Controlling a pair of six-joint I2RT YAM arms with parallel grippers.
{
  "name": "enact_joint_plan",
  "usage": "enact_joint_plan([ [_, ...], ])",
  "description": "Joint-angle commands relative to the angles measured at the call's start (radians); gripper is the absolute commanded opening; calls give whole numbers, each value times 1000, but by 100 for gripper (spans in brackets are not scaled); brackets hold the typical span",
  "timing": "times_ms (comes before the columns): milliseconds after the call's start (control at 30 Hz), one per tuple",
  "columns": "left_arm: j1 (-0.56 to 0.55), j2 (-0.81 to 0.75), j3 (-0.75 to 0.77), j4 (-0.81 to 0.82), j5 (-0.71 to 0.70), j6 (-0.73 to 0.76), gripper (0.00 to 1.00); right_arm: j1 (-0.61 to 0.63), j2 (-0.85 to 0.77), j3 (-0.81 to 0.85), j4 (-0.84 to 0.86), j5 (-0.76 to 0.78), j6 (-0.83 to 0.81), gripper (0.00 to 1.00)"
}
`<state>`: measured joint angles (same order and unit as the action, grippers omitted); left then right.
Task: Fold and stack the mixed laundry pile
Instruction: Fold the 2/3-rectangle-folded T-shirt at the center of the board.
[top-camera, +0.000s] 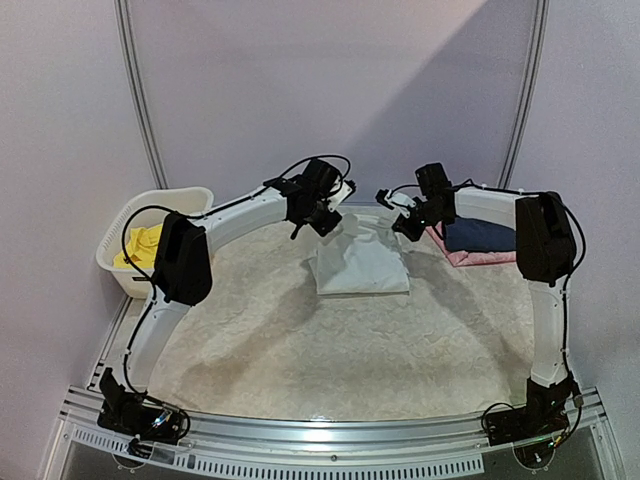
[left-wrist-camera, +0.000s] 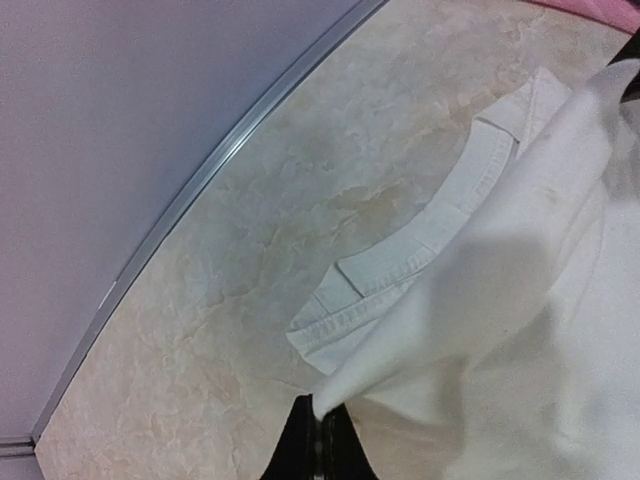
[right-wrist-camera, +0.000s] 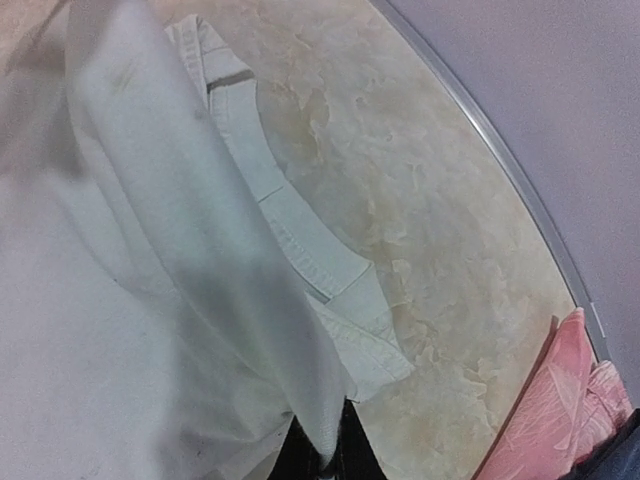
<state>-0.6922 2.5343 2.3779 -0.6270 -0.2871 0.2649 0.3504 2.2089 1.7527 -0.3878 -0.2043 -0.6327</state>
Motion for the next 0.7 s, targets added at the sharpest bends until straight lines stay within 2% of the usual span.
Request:
enact_joint_plan([
  [0,28,42,61,12,33,-39,0,-21,42,28,17,27,53,5],
  [33,28,47,61,21,37,-43,4,-21,43,28,28,33,64,14],
  [67,28,50,59,32,28,-45,19,-22,47,34,37,46,77,28],
  [133,28,53,59,58,-16,-59,35,-26,63,60,36,74,113,44],
  [167,27,48,59,63,-46,-69,40,-33,70,80,24,79,140,49],
  [267,29,-15,25,79,-134,-122,47,-75,60,120,-26,24,265,59],
  [367,41,-144,-148,136,-167,-221,54,-134,0,121,-82,-123,434,70],
  [500,57,-296,-393,209,-43,-386,57,-197,-21,126,-200,-389,579,82],
  [600,67,-353,-513,242,70,-529,58,-240,39,166,-270,-571,695,86],
  [667,74,-379,-592,310,162,-617,58,-251,103,195,-314,-637,731,88],
])
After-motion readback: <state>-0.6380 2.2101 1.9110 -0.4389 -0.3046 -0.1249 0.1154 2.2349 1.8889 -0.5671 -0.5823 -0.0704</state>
